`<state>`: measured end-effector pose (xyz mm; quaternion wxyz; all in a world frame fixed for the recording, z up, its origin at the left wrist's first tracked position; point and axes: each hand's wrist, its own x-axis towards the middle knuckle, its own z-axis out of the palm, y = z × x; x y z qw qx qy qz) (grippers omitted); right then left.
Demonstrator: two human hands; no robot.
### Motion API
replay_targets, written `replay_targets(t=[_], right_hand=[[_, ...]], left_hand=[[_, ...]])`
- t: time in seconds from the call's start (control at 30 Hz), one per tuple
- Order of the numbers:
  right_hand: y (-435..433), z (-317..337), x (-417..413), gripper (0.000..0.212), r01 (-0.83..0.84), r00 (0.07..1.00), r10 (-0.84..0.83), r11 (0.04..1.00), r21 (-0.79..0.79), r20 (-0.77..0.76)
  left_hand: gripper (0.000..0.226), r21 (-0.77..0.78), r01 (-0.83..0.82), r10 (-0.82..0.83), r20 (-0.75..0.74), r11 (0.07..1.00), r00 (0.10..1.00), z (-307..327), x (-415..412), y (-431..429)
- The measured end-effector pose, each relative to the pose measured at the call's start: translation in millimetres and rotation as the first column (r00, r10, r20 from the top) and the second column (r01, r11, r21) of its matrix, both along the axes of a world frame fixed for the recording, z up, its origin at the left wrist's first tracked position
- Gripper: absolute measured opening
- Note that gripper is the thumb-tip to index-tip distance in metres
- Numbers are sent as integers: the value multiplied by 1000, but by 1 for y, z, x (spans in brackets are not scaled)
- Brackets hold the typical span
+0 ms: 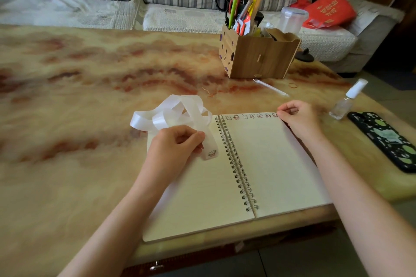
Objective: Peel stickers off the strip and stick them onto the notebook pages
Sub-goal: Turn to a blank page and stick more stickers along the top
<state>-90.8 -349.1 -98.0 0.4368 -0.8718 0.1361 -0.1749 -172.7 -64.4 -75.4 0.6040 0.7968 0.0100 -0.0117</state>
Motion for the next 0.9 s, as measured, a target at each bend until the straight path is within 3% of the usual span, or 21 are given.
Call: replay_targets(t=[0.17, 0.3, 0.43, 0.6, 0.7, 0.9], right_hand=[[0, 4, -1, 18, 39, 999, -38, 998, 42, -26], [10, 25, -9, 17, 21, 999, -24, 998, 63, 42], [53, 52, -27, 11, -218, 972, 216, 976, 17, 88], [107, 62, -55, 10, -564, 826, 564, 824, 43, 25], [121, 58, -66, 8, -631, 776, 631, 774, 61, 21], [126, 43, -74, 12, -645, 763, 644, 753, 131, 57]], left_hand=[[19, -27, -4, 4, 14, 1000, 1000, 1, 0, 1], [20, -66, -8, 10, 25, 998, 1000, 3, -2, 2], [20, -74, -21, 26, 55, 997, 998, 5, 0, 3], [19, -86, -39, 47, 97, 995, 994, 7, 2, 7], [18, -94, -49, 60, 110, 994, 992, 6, 3, 9], [18, -96, -70, 82, 121, 993, 989, 6, 5, 12]])
